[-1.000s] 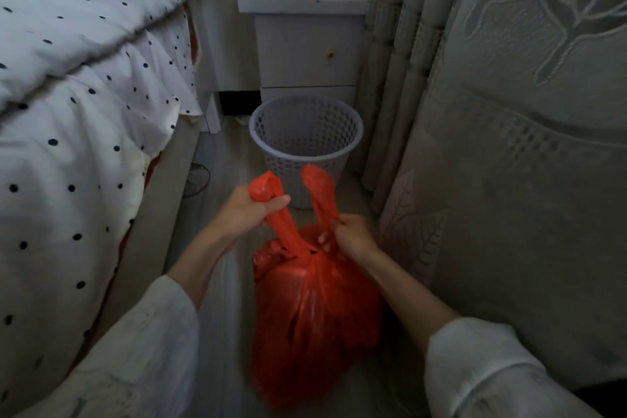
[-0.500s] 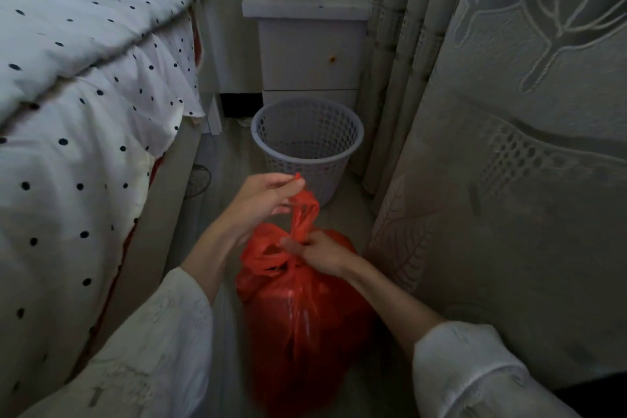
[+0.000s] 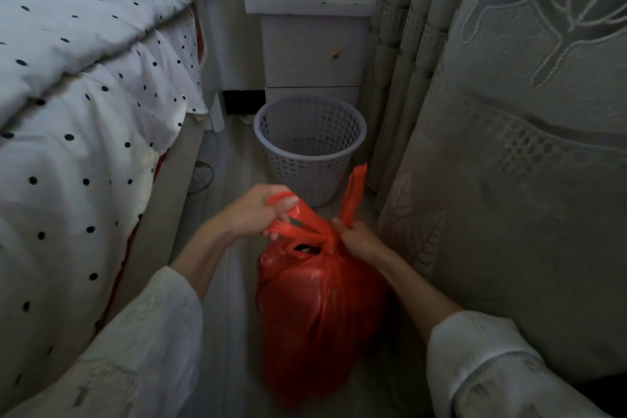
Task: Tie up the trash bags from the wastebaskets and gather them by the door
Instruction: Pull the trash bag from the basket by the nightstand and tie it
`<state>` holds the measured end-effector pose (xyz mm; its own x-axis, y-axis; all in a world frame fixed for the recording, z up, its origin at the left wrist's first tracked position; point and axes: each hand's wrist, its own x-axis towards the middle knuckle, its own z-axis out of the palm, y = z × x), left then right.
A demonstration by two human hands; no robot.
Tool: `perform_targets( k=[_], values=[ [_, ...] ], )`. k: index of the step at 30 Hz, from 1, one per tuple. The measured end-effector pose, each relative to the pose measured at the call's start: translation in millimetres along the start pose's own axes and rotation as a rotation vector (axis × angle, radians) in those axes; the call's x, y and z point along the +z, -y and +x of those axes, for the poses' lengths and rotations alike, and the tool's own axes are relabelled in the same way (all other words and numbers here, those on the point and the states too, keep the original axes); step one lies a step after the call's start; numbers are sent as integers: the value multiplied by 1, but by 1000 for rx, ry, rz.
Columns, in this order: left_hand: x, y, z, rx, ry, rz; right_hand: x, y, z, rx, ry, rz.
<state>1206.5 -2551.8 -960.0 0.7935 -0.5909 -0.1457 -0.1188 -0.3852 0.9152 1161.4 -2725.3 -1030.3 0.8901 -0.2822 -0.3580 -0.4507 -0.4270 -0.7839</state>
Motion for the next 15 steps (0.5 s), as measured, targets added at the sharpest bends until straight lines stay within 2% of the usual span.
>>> perform_targets(
  k=[3, 5, 7, 9, 11, 13, 15],
  values=[
    [-3, -7, -6, -92, 333, 105, -8, -6, -2, 10, 44, 90],
    [3, -4, -7, -262, 569, 242, -12, -6, -4, 6, 157, 183],
    [14, 2, -8, -396, 689, 398, -14, -7, -8, 7, 293, 230],
    [22, 5, -8, -459, 718, 499, -17, -7, -11, 28, 413, 254],
    [22, 5, -7, -487, 693, 483, -22, -6, -12, 61, 507, 250],
    [20, 7, -1, -446, 579, 367, -26, -6, -13, 83, 564, 234],
    [24, 18, 4, -323, 358, 242, -26, -8, -12, 95, 586, 268]
  ],
)
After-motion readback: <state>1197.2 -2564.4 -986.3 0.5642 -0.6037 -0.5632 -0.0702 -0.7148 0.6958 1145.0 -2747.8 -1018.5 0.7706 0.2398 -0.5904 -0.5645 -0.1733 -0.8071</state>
